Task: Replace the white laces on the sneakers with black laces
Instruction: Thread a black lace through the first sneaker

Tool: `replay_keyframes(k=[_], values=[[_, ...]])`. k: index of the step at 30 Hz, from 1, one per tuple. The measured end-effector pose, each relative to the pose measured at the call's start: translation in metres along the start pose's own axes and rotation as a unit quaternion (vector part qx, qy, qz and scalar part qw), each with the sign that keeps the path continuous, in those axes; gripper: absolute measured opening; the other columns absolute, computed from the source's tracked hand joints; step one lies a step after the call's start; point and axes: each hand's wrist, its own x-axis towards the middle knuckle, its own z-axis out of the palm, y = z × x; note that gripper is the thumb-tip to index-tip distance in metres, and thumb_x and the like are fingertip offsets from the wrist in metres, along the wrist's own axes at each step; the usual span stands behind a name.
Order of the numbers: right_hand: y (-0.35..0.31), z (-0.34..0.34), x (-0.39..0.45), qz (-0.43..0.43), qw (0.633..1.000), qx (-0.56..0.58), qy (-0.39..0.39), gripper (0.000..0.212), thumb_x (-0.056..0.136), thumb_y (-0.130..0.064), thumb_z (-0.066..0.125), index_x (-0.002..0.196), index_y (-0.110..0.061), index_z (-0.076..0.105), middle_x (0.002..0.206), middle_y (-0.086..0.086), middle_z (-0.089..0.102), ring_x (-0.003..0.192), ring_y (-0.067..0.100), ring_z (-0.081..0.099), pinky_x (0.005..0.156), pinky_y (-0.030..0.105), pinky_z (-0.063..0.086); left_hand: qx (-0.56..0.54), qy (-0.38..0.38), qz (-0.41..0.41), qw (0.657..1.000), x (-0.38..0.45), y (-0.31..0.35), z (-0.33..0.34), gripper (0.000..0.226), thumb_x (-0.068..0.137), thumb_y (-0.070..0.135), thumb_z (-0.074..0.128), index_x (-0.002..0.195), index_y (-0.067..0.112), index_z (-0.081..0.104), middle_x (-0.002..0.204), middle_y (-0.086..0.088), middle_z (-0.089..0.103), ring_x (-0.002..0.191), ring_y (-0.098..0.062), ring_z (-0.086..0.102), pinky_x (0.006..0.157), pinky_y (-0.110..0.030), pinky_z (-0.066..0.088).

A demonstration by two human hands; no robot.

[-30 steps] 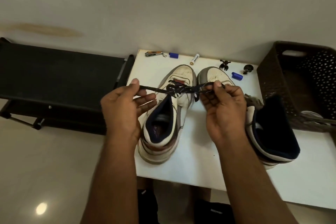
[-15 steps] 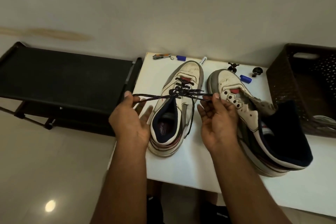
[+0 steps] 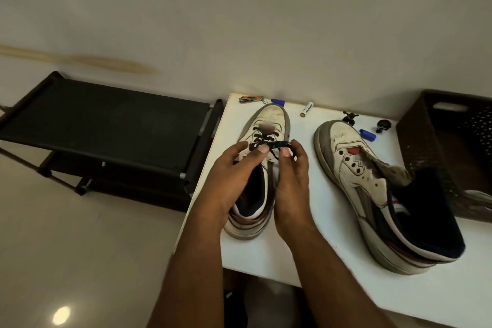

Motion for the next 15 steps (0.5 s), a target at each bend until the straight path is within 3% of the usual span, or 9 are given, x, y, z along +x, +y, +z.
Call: replay_keyframes(k=[2,6,9,11,12,13,15], values=[[0.002,0.015,0.004,-0.018,0.999,-0.048,0.000,0.033,0.100,-0.034,0.046,0.132,-0.034,0.043,0.123,-0.013,0.059,0.109,-0.003,0.058,0.092,0.020,0.049,-0.004,0.022,0.020,1.000,0.003,0.002,-0.004,0.040,0.079,0.047,0.072,0.117,0.034,0.065,0.107,0.012,0.069,0.102,-0.007,0.064,0.090,-0.029,0.051],[0.003,0.034,0.012,-0.027,0.993,-0.117,-0.001,0.034,0.101,-0.033,0.044,0.135,-0.027,0.044,0.125,-0.005,0.060,0.113,0.009,0.058,0.101,0.036,0.047,0.019,0.039,0.051,0.998,0.008,0.006,-0.014,0.037,0.081,0.043,0.071,0.116,0.031,0.066,0.109,0.009,0.069,0.101,-0.009,0.064,0.089,-0.031,0.053],[-0.013,0.024,0.000,-0.014,0.988,-0.145,-0.051,0.036,0.102,-0.035,0.041,0.138,-0.033,0.037,0.125,-0.018,0.052,0.108,-0.003,0.053,0.096,0.020,0.043,0.130,0.049,0.055,0.989,0.008,0.009,-0.019,0.052,0.080,0.057,0.066,0.124,0.030,0.059,0.125,0.004,0.061,0.112,-0.015,0.058,0.098,-0.041,0.049],[-0.036,0.003,-0.016,-0.030,0.978,-0.198,-0.061,0.045,0.101,-0.035,0.042,0.145,-0.033,0.031,0.127,-0.024,0.041,0.115,-0.006,0.043,0.097,0.013,0.033,0.301,0.157,0.128,0.932,-0.005,0.016,-0.014,0.063,0.080,0.064,0.061,0.130,0.028,0.053,0.138,-0.004,0.050,0.128,-0.025,0.046,0.107,-0.047,0.040],[-0.051,-0.011,-0.024,-0.050,0.970,-0.231,-0.053,0.047,0.101,-0.034,0.044,0.146,-0.031,0.032,0.130,-0.023,0.038,0.121,-0.005,0.039,0.101,0.015,0.030,0.331,0.218,0.197,0.897,-0.020,0.024,-0.006,0.061,0.082,0.059,0.061,0.131,0.023,0.053,0.142,-0.007,0.046,0.133,-0.027,0.041,0.109,-0.046,0.037],[-0.064,-0.025,-0.029,-0.072,0.961,-0.264,-0.043,0.048,0.100,-0.033,0.046,0.146,-0.029,0.034,0.131,-0.022,0.038,0.124,-0.004,0.037,0.105,0.018,0.029,0.315,0.260,0.271,0.872,-0.036,0.030,0.005,0.053,0.086,0.048,0.064,0.129,0.018,0.055,0.140,-0.009,0.048,0.132,-0.027,0.042,0.108,-0.043,0.038],[-0.093,-0.058,-0.039,-0.124,0.936,-0.329,-0.011,0.044,0.098,-0.028,0.052,0.141,-0.022,0.046,0.132,-0.016,0.045,0.125,0.000,0.040,0.106,0.021,0.029,0.240,0.238,0.347,0.875,-0.072,0.038,0.039,0.034,0.089,0.032,0.066,0.118,0.015,0.062,0.123,-0.003,0.059,0.116,-0.019,0.054,0.097,-0.035,0.047]])
